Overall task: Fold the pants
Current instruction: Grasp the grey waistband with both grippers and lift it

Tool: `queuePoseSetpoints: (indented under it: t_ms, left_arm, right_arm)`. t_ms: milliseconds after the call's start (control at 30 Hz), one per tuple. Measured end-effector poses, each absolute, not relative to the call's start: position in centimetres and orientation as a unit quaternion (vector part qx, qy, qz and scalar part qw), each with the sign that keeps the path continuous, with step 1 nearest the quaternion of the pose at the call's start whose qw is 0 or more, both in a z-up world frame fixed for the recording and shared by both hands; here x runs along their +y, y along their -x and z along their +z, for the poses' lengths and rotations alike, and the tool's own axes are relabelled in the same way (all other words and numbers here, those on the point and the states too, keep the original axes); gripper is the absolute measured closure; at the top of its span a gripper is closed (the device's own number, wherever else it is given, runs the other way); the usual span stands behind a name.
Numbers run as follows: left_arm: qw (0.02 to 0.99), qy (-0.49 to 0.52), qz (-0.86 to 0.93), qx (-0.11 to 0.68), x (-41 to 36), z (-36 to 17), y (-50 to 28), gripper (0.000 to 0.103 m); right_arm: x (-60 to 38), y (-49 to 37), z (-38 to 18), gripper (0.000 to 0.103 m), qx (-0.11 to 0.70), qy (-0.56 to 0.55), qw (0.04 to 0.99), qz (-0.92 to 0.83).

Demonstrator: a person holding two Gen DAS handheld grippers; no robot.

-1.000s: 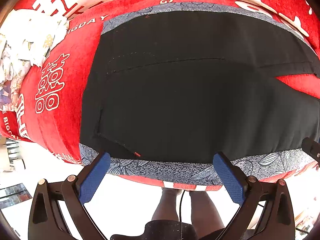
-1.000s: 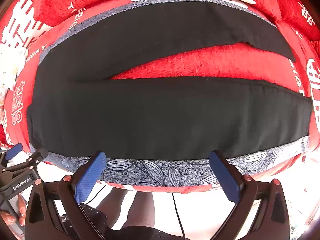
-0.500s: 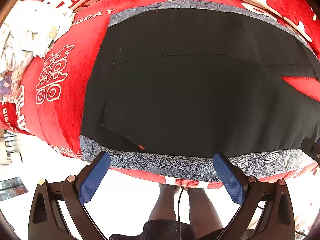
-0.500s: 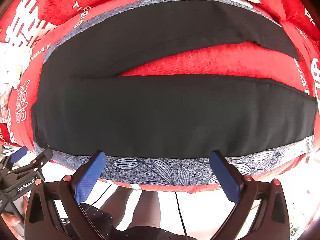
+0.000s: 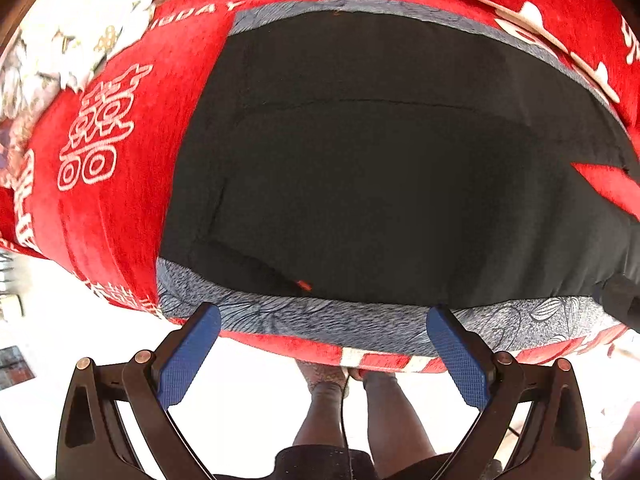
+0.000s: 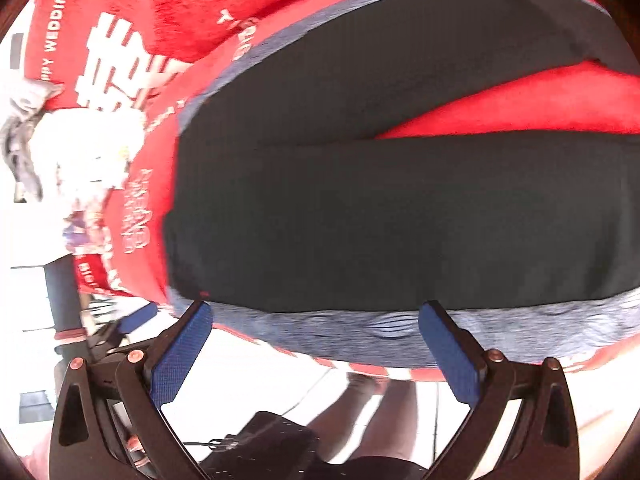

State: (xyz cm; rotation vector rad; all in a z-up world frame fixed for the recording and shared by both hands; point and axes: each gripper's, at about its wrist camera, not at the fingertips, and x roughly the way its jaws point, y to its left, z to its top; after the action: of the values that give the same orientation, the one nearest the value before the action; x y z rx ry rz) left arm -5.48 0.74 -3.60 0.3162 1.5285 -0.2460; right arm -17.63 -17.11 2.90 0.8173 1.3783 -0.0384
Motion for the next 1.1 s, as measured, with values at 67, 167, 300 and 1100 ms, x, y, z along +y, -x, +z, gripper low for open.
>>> queuePoseSetpoints:
  t_ms: [67, 167, 300, 1100]
  left_arm:
    - [0.707, -0.128, -0.115, 0.685, 2.0, -3.4, 5.0, 0.0]
    - [0.711, -0.109, -0.138, 0.681, 3.8, -3.1, 4.6, 0.0]
    - [0.696, -0.022, -0.193, 0.691, 7.0, -3.3, 4.1, 0.0]
    - [0.63, 0.18, -0.233, 0.719, 15.0, -9.1, 4.5, 0.0]
  right_arm:
    - [-16.0, 17.4, 2.4, 0.0, 0.613, -0.384, 0.69, -0.002]
    - [-14.2, 17.6, 1.2, 0.007, 0.605, -0.419, 0.676, 0.026]
    - [-11.6, 19.3, -2.0, 0.029, 0.602, -0.486, 0.631, 0.062]
    - [-7.2, 18.6, -8.3, 0.091, 0.465, -0.642, 0.606, 0.068]
